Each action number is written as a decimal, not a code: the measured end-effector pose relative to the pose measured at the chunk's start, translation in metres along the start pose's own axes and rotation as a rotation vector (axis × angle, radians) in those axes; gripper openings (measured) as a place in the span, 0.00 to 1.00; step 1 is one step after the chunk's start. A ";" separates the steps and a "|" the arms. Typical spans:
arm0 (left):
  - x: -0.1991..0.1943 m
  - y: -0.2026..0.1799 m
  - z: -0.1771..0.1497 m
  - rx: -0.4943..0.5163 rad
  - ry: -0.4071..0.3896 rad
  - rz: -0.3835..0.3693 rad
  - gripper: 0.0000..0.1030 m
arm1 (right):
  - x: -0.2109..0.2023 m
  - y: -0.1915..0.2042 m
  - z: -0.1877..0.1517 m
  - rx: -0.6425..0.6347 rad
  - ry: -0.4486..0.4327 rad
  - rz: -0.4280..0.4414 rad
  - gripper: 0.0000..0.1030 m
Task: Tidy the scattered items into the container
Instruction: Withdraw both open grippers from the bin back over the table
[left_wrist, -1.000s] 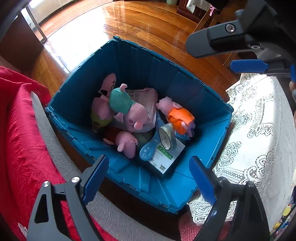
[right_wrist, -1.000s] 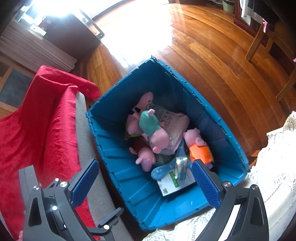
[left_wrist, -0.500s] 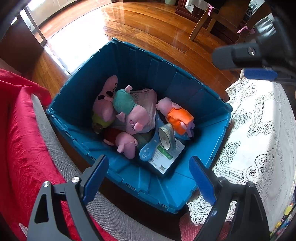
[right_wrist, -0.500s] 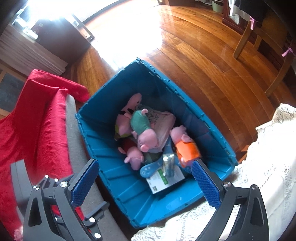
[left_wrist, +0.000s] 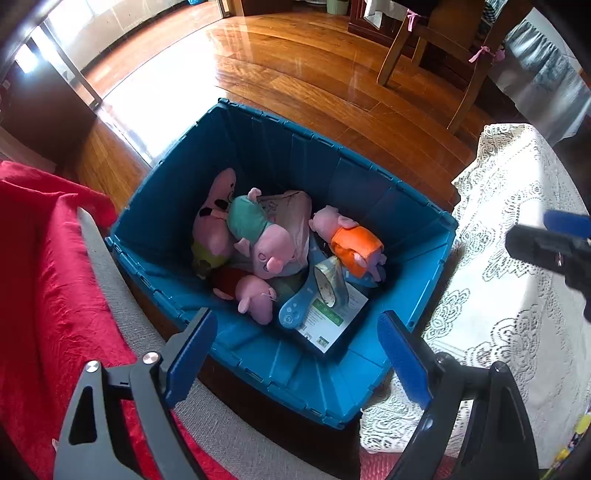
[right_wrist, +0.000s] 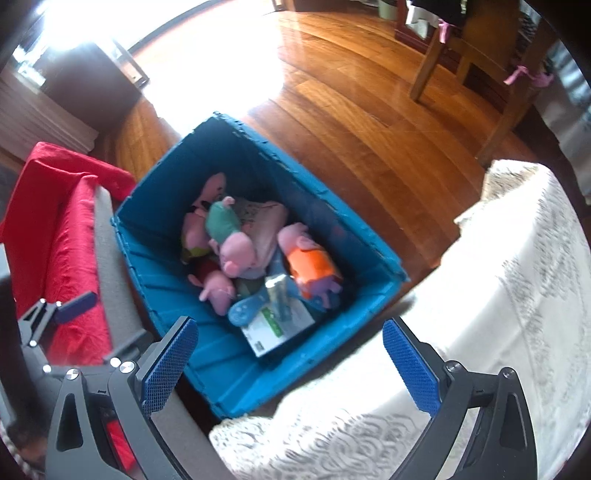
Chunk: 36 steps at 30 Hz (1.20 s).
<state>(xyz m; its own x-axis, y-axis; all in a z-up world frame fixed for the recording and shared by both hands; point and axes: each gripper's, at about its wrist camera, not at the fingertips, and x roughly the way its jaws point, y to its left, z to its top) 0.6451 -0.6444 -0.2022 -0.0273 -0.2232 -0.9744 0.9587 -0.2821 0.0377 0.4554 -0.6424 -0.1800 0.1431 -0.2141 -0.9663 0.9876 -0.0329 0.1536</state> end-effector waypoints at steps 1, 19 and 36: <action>-0.004 -0.006 0.001 0.006 -0.006 0.005 0.87 | -0.005 -0.006 -0.005 0.008 -0.005 -0.015 0.98; -0.078 -0.216 -0.012 0.276 -0.094 -0.047 0.87 | -0.104 -0.181 -0.166 0.448 -0.077 -0.142 0.99; -0.173 -0.507 -0.124 0.736 -0.143 -0.182 0.87 | -0.237 -0.359 -0.426 0.922 -0.164 -0.256 0.99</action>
<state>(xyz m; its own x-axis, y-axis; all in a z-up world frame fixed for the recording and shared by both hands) 0.1985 -0.3473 -0.0801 -0.2510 -0.2175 -0.9432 0.5012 -0.8628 0.0656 0.0948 -0.1640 -0.0945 -0.1491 -0.2255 -0.9628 0.5389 -0.8349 0.1121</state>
